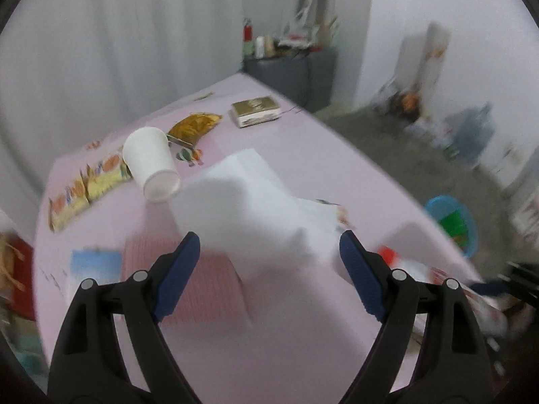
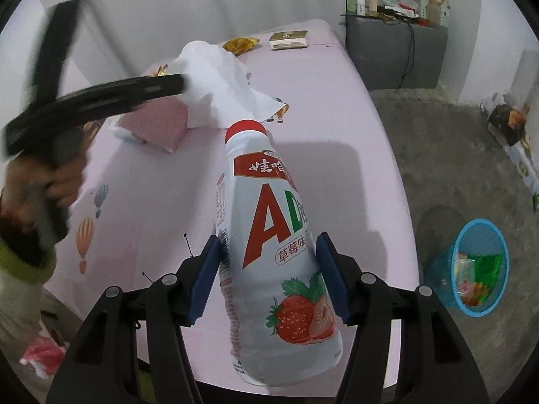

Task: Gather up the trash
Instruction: 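Grasp the white paper with the left tool while the right holds the bottle, then carry the white paper and milk bottle over the blue wastebasket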

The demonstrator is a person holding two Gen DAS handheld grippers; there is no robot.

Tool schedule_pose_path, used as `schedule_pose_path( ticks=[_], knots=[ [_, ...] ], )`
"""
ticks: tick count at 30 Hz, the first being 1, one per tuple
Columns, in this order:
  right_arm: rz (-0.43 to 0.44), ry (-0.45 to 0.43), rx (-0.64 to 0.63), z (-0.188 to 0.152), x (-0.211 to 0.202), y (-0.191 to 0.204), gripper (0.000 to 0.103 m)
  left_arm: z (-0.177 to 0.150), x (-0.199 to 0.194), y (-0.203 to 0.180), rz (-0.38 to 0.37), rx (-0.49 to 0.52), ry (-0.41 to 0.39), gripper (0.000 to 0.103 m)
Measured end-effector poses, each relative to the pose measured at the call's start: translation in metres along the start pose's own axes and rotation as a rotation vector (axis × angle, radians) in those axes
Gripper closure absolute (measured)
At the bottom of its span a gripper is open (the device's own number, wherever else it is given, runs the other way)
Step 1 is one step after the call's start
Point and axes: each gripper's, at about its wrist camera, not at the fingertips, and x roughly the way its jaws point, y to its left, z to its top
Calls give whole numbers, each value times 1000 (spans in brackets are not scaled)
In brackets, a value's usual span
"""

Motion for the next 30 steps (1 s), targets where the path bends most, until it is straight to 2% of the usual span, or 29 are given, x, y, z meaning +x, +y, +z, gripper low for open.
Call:
schedule_pose_path(
  ticks=[2,4,7,12,14,17,19,25,30],
  knots=[
    [13,-4,11,1,1,-1,46,13,21,-3,7,16,57,23],
    [25,-7,21,0,1,-3,46,22,48,-3,17,-15,142,24],
    [37,-8,34,0,1,-3,46,28,72,-5,10,-15,203,30],
    [62,26,45,6,5,-6,43,25,98,-10,15,7,293,57],
    [84,50,54,10,8,-10,40,24,99,-8,15,-3,290,61],
    [125,76,86,13,9,-17,32,22,97,-9,8,-2,292,80],
    [166,88,97,17,11,-21,31,21,95,-10,18,14,294,92],
    [233,143,112,34,24,-24,31,15,74,-9,15,2,268,98],
    [181,204,39,42,41,-9,31,22,44,-17,-2,-1,202,98]
  ],
)
